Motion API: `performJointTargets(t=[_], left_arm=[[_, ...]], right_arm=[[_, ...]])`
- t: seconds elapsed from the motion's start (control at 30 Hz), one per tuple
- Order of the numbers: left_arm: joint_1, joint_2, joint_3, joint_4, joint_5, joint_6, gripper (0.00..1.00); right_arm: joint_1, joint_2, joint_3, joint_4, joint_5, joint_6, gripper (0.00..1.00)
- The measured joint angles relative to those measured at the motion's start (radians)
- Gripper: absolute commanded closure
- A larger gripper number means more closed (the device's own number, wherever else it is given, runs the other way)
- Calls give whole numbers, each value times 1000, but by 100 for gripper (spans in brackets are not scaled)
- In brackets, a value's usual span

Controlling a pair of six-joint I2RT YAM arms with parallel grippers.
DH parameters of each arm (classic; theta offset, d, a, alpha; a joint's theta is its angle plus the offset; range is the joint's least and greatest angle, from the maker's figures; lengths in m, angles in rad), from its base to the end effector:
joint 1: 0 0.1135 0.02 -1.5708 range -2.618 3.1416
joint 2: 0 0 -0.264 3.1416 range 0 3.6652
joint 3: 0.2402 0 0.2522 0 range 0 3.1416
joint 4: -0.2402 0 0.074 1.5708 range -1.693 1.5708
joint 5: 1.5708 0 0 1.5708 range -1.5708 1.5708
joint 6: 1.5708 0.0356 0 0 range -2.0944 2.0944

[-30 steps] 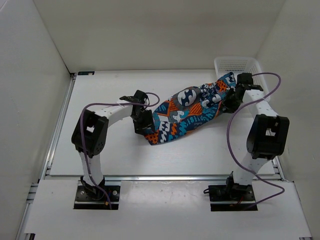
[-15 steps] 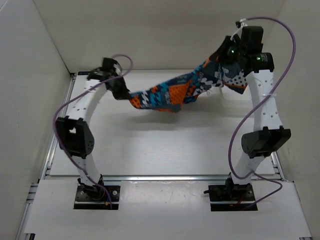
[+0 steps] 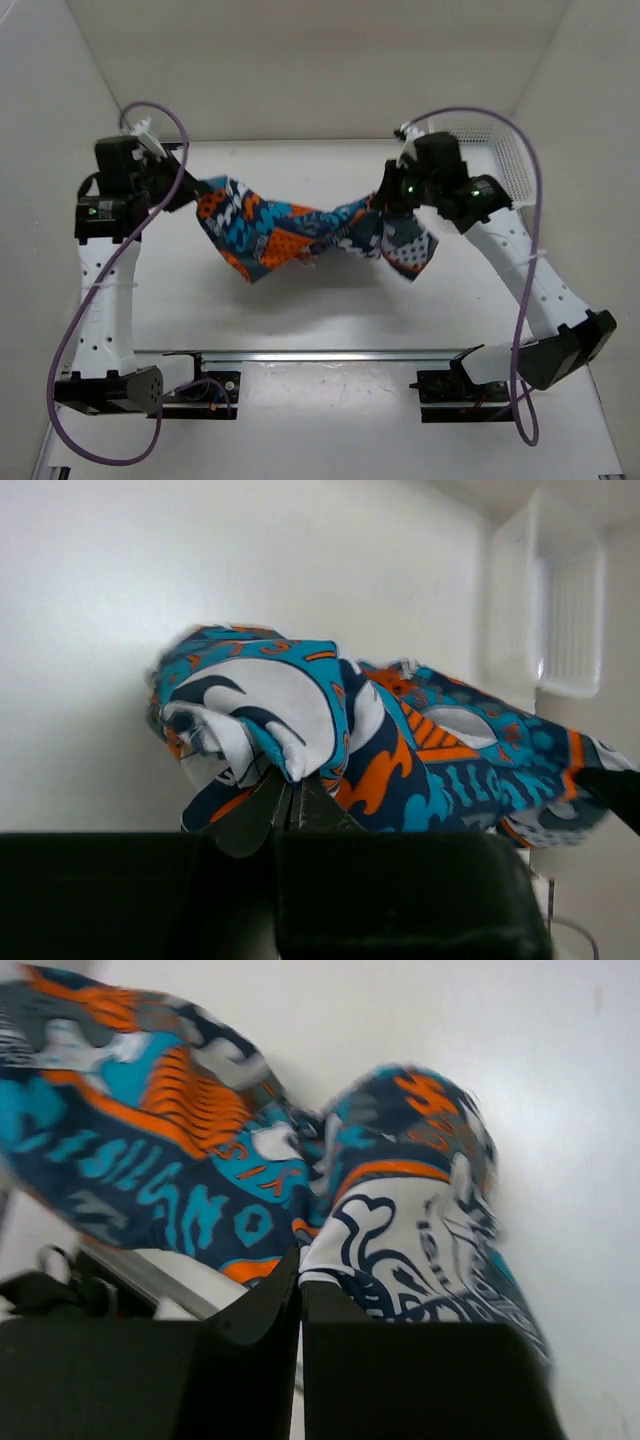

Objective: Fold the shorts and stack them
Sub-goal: Move the shorts to the center of the board, then flatten the shorts out

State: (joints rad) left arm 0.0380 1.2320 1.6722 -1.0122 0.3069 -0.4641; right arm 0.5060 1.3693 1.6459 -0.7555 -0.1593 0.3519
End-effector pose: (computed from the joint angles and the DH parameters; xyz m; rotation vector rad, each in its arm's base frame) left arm 0.2193 -0.0024 0.4627 -0.3601 2.1380 -0.5758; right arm 0.2451 0.1422 0.4465 -0.2649 2.0995 0.6875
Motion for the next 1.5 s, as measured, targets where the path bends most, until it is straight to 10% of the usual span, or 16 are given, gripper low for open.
performJointTargets(t=[0.1,0.17,0.2,0.3,0.4,0.5,0.57,0.63,0.8,1.17,1.27,1.3,1.33,1.5], left_arm=[[-58,-46,-250,26,32,-6,90],[-145,-43,-420,48,64,-32,86],[-204,-26,-484,48,75,-49,70],[-393,57,-513,47,114,-71,0],[-534,135,-350,22,113,-63,0],[-533,120,-187,21,81,-37,5],[-470,76,-152,29,42,-30,34],[-391,39,-163,25,5,-16,40],[-235,72,-324,43,-39,7,0],[-140,444,-528,149,24,2,1],[-164,502,-498,167,27,-8,33],[-169,526,-479,171,31,-9,70],[-174,547,-461,180,31,-16,86],[-182,598,-412,206,33,-7,90]], right_arm=[[12,-6,-230,-5,82,22,98],[-14,15,-328,-30,128,36,75],[-37,37,-340,-45,142,39,50],[-118,146,-257,-78,150,32,45],[-185,250,-103,-56,161,39,21],[-203,228,-60,-27,179,51,9],[-197,179,-62,-25,189,59,9],[-186,110,-97,-13,211,66,9],[-120,-100,-291,-16,296,94,9],[428,-113,-443,-44,353,207,1],[587,32,-390,-30,336,212,1],[634,91,-357,-24,332,210,1],[681,161,-318,-11,326,209,1],[833,411,-156,37,300,175,1]])
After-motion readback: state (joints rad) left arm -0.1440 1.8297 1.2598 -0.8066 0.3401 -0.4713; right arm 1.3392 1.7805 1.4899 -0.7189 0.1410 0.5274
